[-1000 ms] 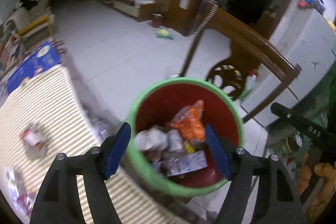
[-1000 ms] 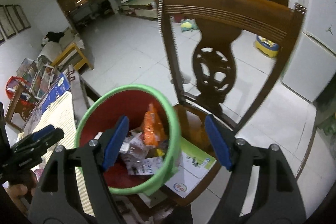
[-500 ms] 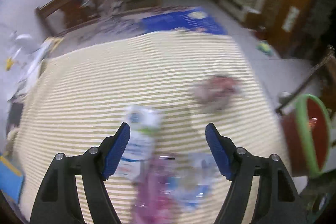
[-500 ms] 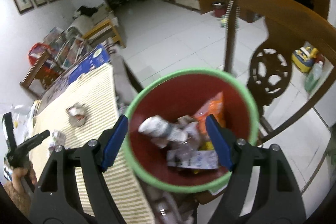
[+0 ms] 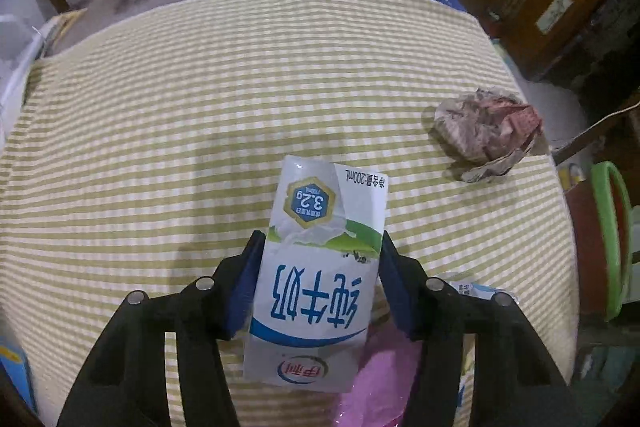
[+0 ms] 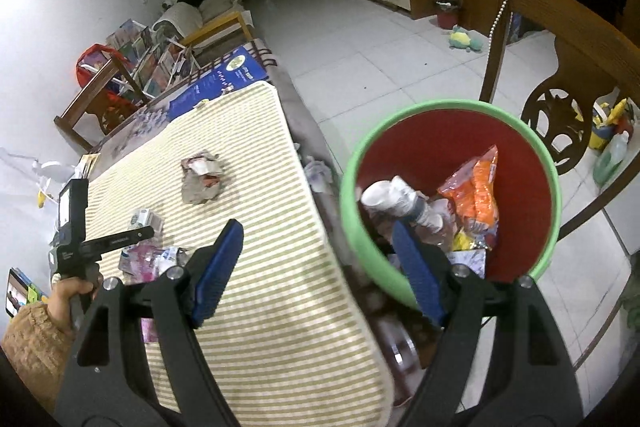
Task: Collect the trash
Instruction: 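Grasp the white milk carton with the left tool while the right tool grasps pink and blue wrappers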
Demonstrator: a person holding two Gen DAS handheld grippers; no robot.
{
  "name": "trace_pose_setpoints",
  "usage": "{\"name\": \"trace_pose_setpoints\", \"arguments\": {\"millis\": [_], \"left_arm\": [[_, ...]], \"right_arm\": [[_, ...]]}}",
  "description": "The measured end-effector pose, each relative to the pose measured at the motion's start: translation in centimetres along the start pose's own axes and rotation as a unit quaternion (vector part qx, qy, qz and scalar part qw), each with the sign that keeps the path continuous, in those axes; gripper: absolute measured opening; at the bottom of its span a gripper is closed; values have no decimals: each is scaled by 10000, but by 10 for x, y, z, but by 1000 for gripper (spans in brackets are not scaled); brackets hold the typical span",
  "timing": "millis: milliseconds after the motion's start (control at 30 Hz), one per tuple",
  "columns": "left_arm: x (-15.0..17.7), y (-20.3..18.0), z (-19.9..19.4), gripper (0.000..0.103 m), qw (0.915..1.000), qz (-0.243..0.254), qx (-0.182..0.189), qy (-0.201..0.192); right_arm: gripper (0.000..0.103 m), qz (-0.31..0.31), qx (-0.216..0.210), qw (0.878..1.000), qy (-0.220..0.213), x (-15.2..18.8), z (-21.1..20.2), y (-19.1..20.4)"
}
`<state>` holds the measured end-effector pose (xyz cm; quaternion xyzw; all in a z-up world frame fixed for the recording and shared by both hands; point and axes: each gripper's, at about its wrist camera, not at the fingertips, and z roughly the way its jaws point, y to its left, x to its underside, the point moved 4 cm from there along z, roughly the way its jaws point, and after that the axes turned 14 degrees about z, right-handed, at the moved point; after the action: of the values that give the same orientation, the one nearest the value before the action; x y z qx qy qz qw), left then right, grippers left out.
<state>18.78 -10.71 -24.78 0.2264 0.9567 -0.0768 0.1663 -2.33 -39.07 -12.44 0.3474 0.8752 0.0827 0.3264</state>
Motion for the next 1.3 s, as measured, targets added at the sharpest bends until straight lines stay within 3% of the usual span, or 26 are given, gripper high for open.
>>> {"name": "trace_pose_setpoints", "arguments": {"millis": [233, 467, 600, 900, 967, 1033, 1100, 1300], "left_arm": [[15, 25, -53, 52, 9979, 62, 88, -635], [43, 57, -108, 52, 9927, 90, 1, -1205], [62, 71, -127, 52, 9910, 80, -73, -1333], [84, 97, -129, 52, 9917, 21, 33, -1284], [87, 100, -131, 52, 9916, 36, 61, -1290], [89, 102, -133, 52, 9913, 55, 84, -1310], [90, 103, -134, 52, 9910, 76, 111, -1333], [87, 102, -142, 52, 9894, 100, 146, -1445]], "right_arm": [[76, 28, 9, 10000, 59, 25, 5, 36], [76, -144, -61, 9987, 477, 59, 39, 83], [76, -231, -113, 9962, 830, 79, 66, 104], [75, -241, 3, 9891, 1453, 117, 132, 139], [68, -299, 88, 9876, 1538, 124, 142, 144], [40, -385, 146, 9854, 1652, 130, 151, 148], [31, -396, 128, 9852, 1666, 132, 154, 151], [27, -318, -252, 9927, 1134, 115, 109, 166]]}}
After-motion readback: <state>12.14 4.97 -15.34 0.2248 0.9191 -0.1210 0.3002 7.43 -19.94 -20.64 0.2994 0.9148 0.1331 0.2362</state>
